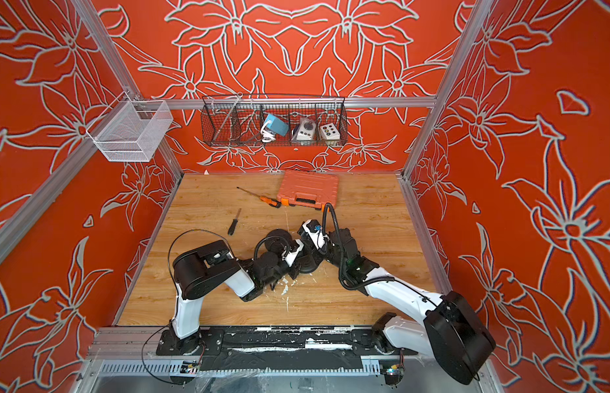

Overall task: Assemble a microphone stand
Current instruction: Screw the microphone stand pole into the microphone stand base.

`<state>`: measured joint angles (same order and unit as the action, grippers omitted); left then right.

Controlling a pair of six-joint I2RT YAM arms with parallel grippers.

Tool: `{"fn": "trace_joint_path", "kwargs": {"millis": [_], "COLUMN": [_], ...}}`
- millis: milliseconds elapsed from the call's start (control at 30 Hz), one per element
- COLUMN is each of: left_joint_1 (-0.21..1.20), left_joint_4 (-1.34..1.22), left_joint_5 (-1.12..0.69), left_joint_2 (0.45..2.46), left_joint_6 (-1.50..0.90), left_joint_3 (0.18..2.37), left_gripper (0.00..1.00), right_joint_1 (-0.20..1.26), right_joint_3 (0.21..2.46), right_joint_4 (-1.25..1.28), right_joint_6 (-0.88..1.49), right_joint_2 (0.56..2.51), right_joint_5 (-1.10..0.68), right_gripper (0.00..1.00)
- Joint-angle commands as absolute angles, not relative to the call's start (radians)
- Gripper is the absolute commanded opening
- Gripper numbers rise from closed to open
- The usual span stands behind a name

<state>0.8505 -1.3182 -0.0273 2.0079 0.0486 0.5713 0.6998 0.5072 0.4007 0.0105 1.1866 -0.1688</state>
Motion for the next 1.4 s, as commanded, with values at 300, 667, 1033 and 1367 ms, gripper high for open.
{"fn": "trace_joint_path", "kwargs": {"millis": [300,667,1033,1367], "left_joint_1": [0.845,0.845,0.847,0.849], "left_joint_4": [-1.328,-1.39,-1.372,-1.373], "left_joint_5": [0.007,0.021,-0.004,-0.024], "left_joint_2": [2.025,2.071,2.061,2.07], "left_joint_6": [0.069,0.015,0.009,0.006], "left_joint_3": [0.639,0.552,0.529,0.534], "left_gripper": [0.22,0.08,0.07,0.08], "right_joint_1": [0.772,0.64,0.475,0.471], "right_joint_3": [0.444,0.491,0.676,0.719], "right_joint_4": [0.28,0.281,0.166,0.202], "right_joint_6": [0.083,-0.061,-0.277,-0.294], "right_joint_2": [1.248,1.194,1.286,1.346], "right_joint_5": [-0.003,-0.364,-0.784,-0.78], "right_gripper": [0.0,0.4,0.58,0.33]}}
